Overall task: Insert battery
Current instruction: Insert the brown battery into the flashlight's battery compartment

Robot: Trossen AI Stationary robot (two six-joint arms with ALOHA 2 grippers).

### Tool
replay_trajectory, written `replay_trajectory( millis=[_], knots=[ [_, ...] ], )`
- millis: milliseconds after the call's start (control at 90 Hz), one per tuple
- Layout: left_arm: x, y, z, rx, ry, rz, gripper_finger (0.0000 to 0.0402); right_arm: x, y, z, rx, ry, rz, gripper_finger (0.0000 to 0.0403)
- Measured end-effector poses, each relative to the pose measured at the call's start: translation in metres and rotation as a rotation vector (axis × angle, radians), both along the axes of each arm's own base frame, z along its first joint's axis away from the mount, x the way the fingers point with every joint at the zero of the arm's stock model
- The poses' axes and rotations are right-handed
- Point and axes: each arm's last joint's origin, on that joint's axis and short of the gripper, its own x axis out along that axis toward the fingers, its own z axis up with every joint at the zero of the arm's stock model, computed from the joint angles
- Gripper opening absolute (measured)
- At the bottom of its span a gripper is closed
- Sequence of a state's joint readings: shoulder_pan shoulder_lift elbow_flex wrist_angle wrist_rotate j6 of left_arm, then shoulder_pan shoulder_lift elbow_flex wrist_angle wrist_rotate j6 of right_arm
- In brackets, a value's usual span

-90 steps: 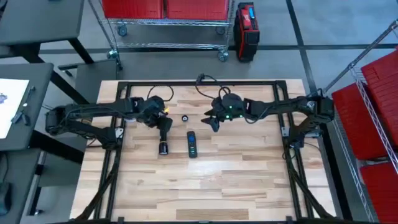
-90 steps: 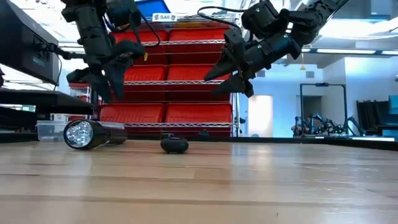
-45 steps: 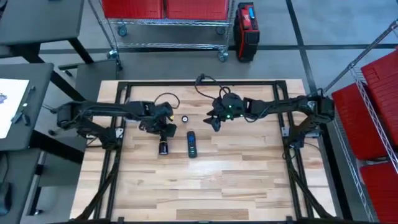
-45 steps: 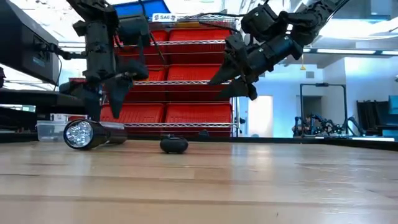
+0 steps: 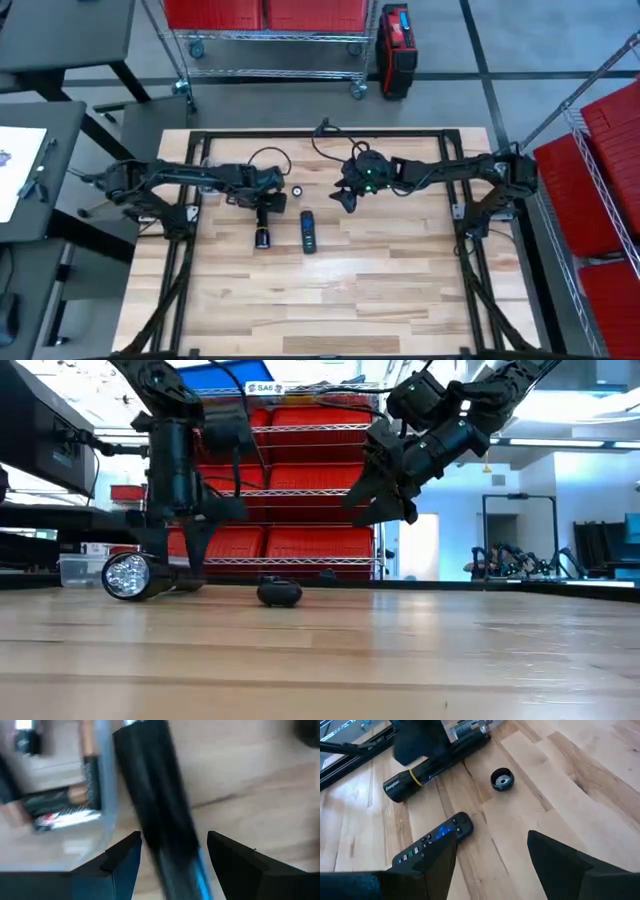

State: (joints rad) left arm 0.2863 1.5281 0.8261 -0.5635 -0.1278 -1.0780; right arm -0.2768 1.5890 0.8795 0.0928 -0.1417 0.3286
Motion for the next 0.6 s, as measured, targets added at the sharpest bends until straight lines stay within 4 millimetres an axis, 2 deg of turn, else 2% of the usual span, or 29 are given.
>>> replay_trajectory(
  millis=[89, 267, 344, 456, 600],
  knots=[
    [0.004, 0.001, -0.012, 0.002, 0.046, 0.003, 0.0208, -0.001, 0.000, -0.001, 0.005, 0.014, -0.001, 0.0234],
    [0.007, 0.003, -0.024, 0.013, 0.094, -0.042, 0.0205, -0.003, 0.001, -0.004, 0.015, 0.046, 0.000, 0.0234],
    [0.008, 0.003, -0.024, 0.033, 0.097, -0.060, 0.0186, -0.003, 0.002, -0.004, 0.017, 0.051, 0.000, 0.0234],
    [0.008, 0.003, -0.024, 0.059, 0.108, -0.095, 0.0136, -0.003, 0.002, -0.004, 0.018, 0.054, 0.001, 0.0233],
    [0.009, 0.004, -0.022, 0.078, 0.113, -0.133, 0.0135, -0.003, 0.002, -0.004, 0.005, 0.055, 0.010, 0.0230]
  ],
)
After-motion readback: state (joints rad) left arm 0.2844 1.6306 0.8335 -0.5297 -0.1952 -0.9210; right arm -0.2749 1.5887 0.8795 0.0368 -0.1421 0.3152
